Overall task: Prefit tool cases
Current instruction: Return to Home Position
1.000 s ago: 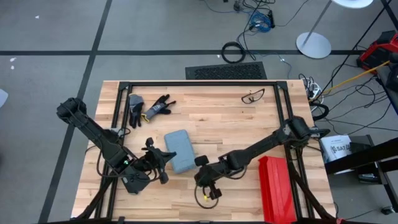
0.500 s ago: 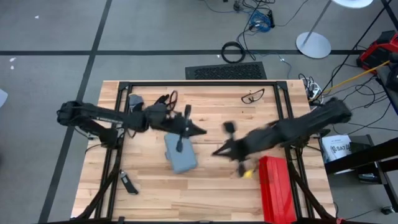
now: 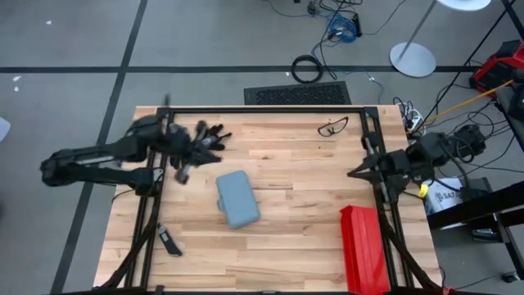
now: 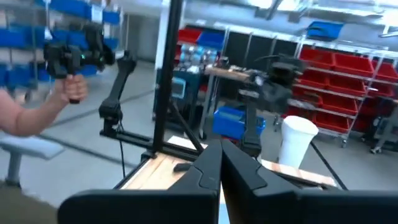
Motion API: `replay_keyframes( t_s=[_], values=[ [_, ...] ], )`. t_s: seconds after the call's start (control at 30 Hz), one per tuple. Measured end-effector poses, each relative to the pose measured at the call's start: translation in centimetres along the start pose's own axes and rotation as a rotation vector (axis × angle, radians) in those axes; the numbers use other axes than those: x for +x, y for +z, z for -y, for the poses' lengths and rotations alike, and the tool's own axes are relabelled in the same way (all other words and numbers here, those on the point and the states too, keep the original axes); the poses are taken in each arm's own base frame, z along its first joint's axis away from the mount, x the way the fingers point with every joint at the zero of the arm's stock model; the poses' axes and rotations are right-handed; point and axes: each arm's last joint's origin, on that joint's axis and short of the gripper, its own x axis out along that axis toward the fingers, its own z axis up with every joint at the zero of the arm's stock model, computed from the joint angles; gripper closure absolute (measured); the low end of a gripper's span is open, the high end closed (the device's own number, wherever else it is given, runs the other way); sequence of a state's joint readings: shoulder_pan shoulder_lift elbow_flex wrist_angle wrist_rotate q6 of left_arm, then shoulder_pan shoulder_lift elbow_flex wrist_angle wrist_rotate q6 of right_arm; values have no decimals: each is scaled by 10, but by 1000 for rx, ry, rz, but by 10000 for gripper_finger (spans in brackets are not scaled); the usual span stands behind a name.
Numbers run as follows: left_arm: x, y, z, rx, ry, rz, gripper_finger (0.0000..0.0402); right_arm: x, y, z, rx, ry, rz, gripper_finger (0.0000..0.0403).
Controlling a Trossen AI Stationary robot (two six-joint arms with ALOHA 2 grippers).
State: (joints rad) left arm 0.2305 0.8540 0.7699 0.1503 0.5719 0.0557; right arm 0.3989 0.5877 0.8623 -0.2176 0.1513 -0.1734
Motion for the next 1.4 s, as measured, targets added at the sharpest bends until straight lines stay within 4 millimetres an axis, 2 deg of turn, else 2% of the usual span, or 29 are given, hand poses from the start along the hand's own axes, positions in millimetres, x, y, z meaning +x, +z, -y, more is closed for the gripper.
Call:
replay_keyframes(
  t_s=[0.13, 0.33, 0.5, 0.6, 0.7, 0.8, 0.9, 1.03, 1.1, 1.27, 1.4],
  values=[
    [-33, -18, 27, -32, 3, 68, 402, -26, -41, -2, 37, -54, 66, 403],
    [-64, -81, 53, -43, 37, 284, 402, -46, -95, -6, 62, -136, 187, 403],
    [-73, -126, 61, -70, 64, 355, 402, -44, -138, -11, 65, -166, 191, 403],
    [-71, -135, 60, -89, 73, 298, 402, -38, -161, -14, 107, -176, 186, 403],
    [-67, -149, 59, -87, 91, 162, 402, -32, -189, -17, 129, -197, 160, 403],
    [-66, -158, 58, -94, 98, 72, 401, -30, -194, -14, 178, -221, 111, 403],
    [-65, -160, 58, -26, 119, 47, 401, -30, -195, -12, 136, -239, 96, 403],
    [-67, -167, 49, 26, 323, -25, 401, -31, -196, -5, 41, -330, 73, 403],
    [-67, -169, 44, 51, 366, -50, 401, -31, -197, -1, 6, -367, 52, 403],
    [-68, -176, 39, 107, 318, -117, 401, -32, -212, 6, -16, -415, -98, 403],
    [-68, -183, 42, 159, 179, -177, 401, -30, -213, 2, -24, -257, -99, 403]
  ],
)
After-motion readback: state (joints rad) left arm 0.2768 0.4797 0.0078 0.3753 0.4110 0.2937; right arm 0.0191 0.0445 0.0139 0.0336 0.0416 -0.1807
